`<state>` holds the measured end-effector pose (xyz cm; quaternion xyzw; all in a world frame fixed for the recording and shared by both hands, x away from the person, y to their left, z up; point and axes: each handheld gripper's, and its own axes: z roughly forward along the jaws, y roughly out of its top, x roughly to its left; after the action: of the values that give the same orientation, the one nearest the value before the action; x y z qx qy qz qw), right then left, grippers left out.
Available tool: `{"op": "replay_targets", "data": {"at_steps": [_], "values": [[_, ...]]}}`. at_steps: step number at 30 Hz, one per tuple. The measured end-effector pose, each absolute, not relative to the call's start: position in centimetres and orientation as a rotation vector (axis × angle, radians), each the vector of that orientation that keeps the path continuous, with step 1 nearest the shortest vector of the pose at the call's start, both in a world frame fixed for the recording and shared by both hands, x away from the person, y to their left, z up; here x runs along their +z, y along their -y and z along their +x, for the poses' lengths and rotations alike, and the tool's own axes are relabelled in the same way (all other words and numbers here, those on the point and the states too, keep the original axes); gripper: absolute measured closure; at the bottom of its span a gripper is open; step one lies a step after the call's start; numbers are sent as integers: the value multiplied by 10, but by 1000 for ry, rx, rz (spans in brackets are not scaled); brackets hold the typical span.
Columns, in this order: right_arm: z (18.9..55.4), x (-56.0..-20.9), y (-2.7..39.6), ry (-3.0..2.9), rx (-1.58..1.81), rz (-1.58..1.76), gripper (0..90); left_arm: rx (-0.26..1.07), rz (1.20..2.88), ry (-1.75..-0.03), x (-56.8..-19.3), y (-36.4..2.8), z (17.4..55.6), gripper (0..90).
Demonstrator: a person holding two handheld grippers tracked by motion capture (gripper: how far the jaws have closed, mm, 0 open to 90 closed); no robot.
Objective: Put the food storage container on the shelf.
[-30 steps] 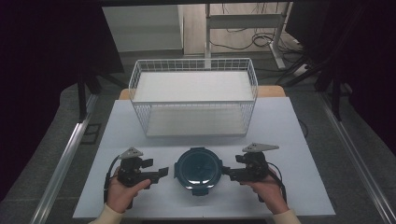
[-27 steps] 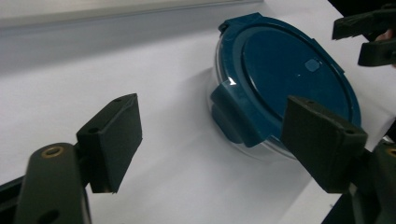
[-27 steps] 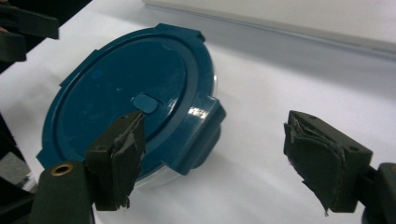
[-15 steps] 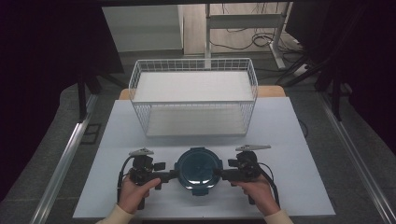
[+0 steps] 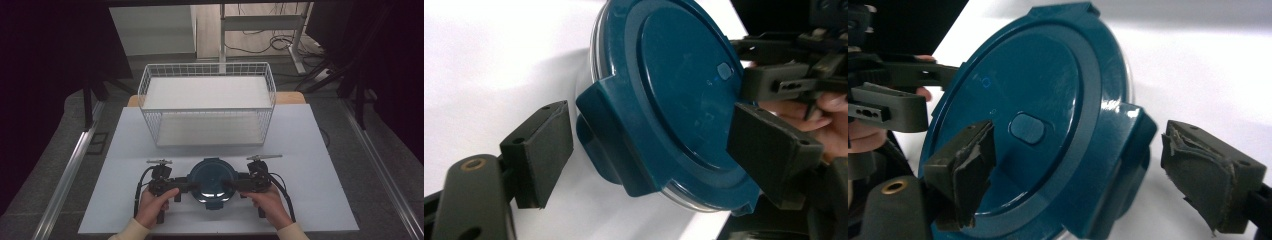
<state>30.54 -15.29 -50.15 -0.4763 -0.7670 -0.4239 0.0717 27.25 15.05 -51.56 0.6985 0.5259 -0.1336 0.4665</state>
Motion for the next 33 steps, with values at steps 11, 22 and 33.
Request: {"op": "replay_targets", "data": {"at_steps": [11,22,33], "values": [[309,-510,154,2129,-1244,-1459,220,-392,1696,-1302,-522,-148,275,261],[302,-506,164,2065,-1316,-1480,324,-381,1673,-1312,-516,-151,268,336],[294,-505,168,2078,-1392,-1454,363,-393,1650,-1300,-514,-155,263,392]]}}
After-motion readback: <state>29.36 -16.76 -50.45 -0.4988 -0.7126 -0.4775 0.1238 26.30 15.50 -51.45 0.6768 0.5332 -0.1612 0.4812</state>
